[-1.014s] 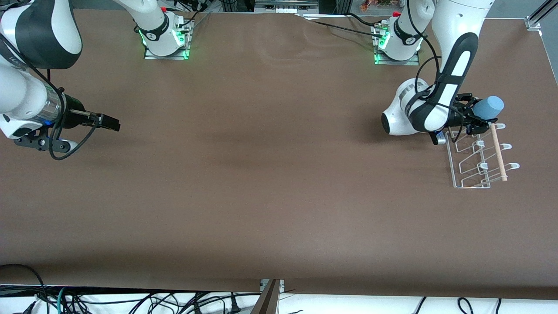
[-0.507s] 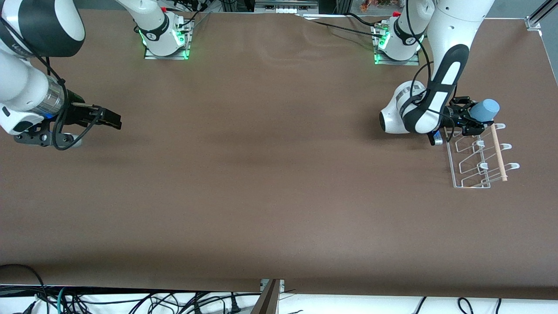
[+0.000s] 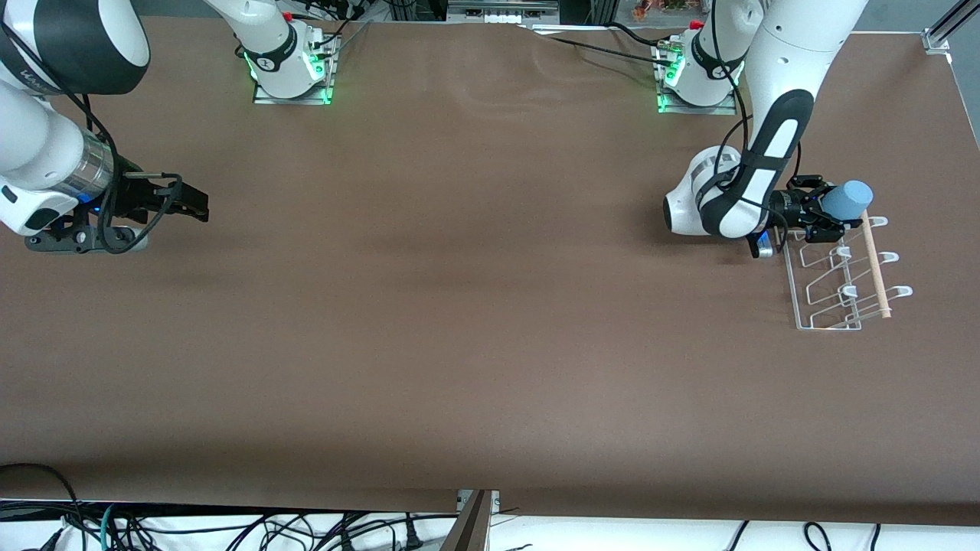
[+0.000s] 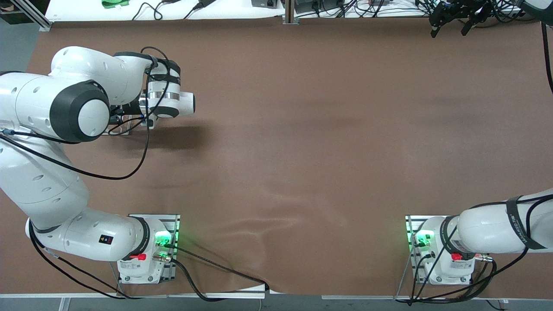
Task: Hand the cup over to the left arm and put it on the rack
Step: 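Lower the cup onto a rack hook with the left gripper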
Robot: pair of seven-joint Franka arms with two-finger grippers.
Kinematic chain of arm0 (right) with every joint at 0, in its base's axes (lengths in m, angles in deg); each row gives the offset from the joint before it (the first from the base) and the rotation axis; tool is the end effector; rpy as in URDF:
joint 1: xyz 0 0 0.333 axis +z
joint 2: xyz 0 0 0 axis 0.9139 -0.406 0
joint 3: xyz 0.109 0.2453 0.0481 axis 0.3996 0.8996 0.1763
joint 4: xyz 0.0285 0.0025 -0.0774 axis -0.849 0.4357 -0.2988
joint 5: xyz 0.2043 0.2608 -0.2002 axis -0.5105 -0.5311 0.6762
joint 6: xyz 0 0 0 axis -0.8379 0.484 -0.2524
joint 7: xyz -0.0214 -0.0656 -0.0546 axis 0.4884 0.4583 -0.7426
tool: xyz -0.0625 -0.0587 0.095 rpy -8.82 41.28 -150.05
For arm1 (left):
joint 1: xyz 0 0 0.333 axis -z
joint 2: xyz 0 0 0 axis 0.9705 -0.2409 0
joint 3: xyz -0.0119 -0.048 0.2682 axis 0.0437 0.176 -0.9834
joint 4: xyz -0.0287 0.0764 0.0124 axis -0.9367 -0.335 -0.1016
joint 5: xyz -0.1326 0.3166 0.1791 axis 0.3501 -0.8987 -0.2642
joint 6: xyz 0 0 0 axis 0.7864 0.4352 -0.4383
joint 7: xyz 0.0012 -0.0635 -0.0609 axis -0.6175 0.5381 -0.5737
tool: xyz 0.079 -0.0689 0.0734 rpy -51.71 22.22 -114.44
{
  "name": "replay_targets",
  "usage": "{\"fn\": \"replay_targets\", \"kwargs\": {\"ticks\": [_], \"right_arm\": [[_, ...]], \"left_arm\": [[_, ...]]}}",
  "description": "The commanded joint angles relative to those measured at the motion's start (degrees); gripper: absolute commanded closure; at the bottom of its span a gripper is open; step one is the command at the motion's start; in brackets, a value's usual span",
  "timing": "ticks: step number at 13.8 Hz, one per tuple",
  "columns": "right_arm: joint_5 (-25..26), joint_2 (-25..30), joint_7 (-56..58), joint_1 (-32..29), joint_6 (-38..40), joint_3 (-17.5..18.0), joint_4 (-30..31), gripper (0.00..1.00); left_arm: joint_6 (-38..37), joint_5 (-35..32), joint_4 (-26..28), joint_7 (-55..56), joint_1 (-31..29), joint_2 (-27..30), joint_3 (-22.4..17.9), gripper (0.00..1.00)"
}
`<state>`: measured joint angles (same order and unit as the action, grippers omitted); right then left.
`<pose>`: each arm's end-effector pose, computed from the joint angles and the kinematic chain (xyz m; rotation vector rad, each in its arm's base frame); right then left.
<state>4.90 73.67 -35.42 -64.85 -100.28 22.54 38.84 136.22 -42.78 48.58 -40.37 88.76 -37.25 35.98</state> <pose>0.5689 0.0567 0.4689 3.1187 0.0769 -0.1692 0.4228 0.0304 0.1435 -1.2620 1.0077 1.1375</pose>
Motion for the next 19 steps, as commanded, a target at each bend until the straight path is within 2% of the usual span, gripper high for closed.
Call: {"fn": "replay_targets", "kwargs": {"ticks": [1,5,7,9,12,15,19], "right_arm": [[0.7,1.6,0.9,-1.1,0.3,1.3,0.8,0.01],[0.1,1.6,1.4,-1.1,1.1,1.2,-0.7,0.01],[0.1,1.4,1.3,-1.1,2.3,1.2,-1.4,0.01],[0.1,1.4,1.3,-1.1,2.2,1.0,-1.6,0.01],[0.7,1.0,1.3,-1.1,2.3,1.1,-1.7,0.01],[1.3,0.8,2.2,-1.1,2.1,1.0,-1.7,0.01],[1.5,0.7,2.0,-1.0,2.2,1.0,-1.6,0.01]], "left_arm": [[0.2,-1.7,-0.2,0.3,-0.7,0.8,0.5,0.0],[0.8,-0.5,-1.0,-0.1,-1.2,3.6,0.6,0.0],[2.3,3.2,-2.3,-0.3,-1.5,5.9,0.6,0.0],[2.6,11.3,-6.2,-0.5,-1.6,8.1,0.6,0.0],[2.7,27.6,-13.8,-0.2,-2.7,12.5,0.5,0.0],[2.7,42.7,-22.8,0.3,-5.5,13.2,0.5,0.0],[2.9,57.1,-31.9,5.1,-6.4,13.4,0.4,0.0]]}}
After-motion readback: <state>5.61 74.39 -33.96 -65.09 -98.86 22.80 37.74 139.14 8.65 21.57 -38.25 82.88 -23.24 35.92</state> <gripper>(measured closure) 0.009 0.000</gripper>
